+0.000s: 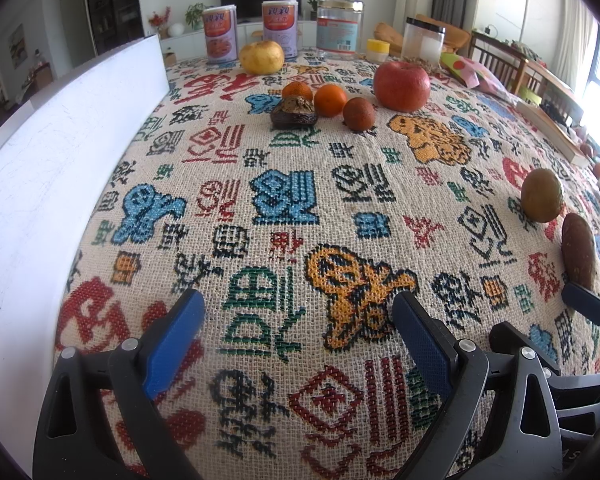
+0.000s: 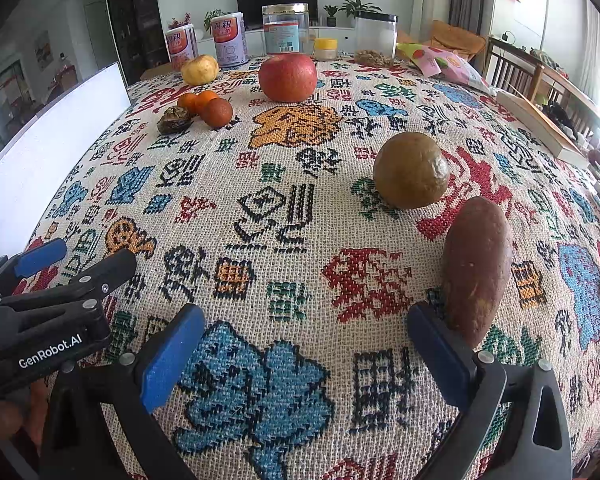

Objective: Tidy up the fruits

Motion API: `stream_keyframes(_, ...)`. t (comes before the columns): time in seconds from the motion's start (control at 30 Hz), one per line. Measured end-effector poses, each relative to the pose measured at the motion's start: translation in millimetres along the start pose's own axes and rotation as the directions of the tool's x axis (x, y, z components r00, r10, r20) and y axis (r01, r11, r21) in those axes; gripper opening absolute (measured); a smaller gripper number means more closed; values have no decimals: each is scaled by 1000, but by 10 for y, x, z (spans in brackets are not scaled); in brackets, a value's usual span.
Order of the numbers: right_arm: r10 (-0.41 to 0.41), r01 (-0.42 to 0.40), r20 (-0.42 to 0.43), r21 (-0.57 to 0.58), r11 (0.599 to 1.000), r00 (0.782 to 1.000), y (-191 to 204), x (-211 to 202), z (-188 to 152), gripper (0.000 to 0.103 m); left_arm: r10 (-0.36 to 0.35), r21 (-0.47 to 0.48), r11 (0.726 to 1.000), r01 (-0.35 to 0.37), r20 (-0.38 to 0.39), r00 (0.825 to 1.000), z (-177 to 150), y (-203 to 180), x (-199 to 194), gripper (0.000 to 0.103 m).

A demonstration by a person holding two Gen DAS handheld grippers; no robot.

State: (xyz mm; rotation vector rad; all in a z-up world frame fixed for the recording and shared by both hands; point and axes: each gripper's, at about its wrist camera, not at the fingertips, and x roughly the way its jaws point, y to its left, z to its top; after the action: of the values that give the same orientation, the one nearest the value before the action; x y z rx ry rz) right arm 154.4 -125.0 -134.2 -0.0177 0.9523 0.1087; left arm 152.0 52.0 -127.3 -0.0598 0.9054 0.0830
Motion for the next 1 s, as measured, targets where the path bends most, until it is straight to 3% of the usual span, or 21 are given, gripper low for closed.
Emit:
stream_keyframes(0.3, 2, -2, 0, 1, 1000, 1000, -5, 2, 0, 103, -8, -1, 1000, 8, -3, 1000, -5, 16, -9, 96)
stream_keyframes(0.4, 2, -2, 0, 0, 1000, 1000, 0, 5, -5, 103, -77, -32, 997, 76, -14, 997, 52, 129, -32, 96)
stream_keyframes(0.47, -12, 12, -2, -12, 1000, 1000, 24, 9, -9, 103, -130, -116, 985, 128, -9, 991, 250, 269, -8, 96)
stream_keyframes(0.53, -11, 11, -2, -11, 1000, 1000, 22, 8, -10, 103, -120, -180, 976, 122, 22, 993, 552, 355, 40, 96)
stream_keyframes(0.67, -12, 12, -3, -12, 1000, 1000, 27, 6, -7, 103, -77, -155, 985, 79, 17, 997, 1107, 332, 416, 96)
stream_keyframes(0.73, -12, 12, -3, -12, 1000, 1000, 30, 7, -6, 103, -56, -91, 994, 54, -15, 998, 1281, 263, 692, 96)
stream_keyframes(0.8, -12, 12, -3, -13, 1000, 1000, 31, 7, -6, 103, -31, -31, 999, 30, -52, 998, 1354, 213, 908, 89)
stream_keyframes(0.83, -12, 12, -3, -12, 1000, 1000, 30, 8, -6, 103, -23, -10, 1000, 22, -60, 998, 1365, 200, 997, 80)
stream_keyframes(0.9, -12, 12, -3, -12, 1000, 1000, 30, 8, -7, 103, -8, 32, 999, 8, -15, 1000, 1357, 176, 1026, 78)
stream_keyframes(0.93, -12, 12, -3, -12, 1000, 1000, 30, 8, -8, 103, -28, 52, 998, 28, 5, 1000, 1333, 167, 1018, 69)
stream_keyframes(0.97, -12, 12, -3, -12, 1000, 1000, 30, 9, -8, 103, -50, 57, 997, 49, 14, 999, 1325, 166, 993, 53)
stream_keyframes(1.0, -12, 12, -3, -13, 1000, 1000, 28, 10, -8, 103, -48, 58, 997, 47, 22, 999, 1308, 164, 956, 45)
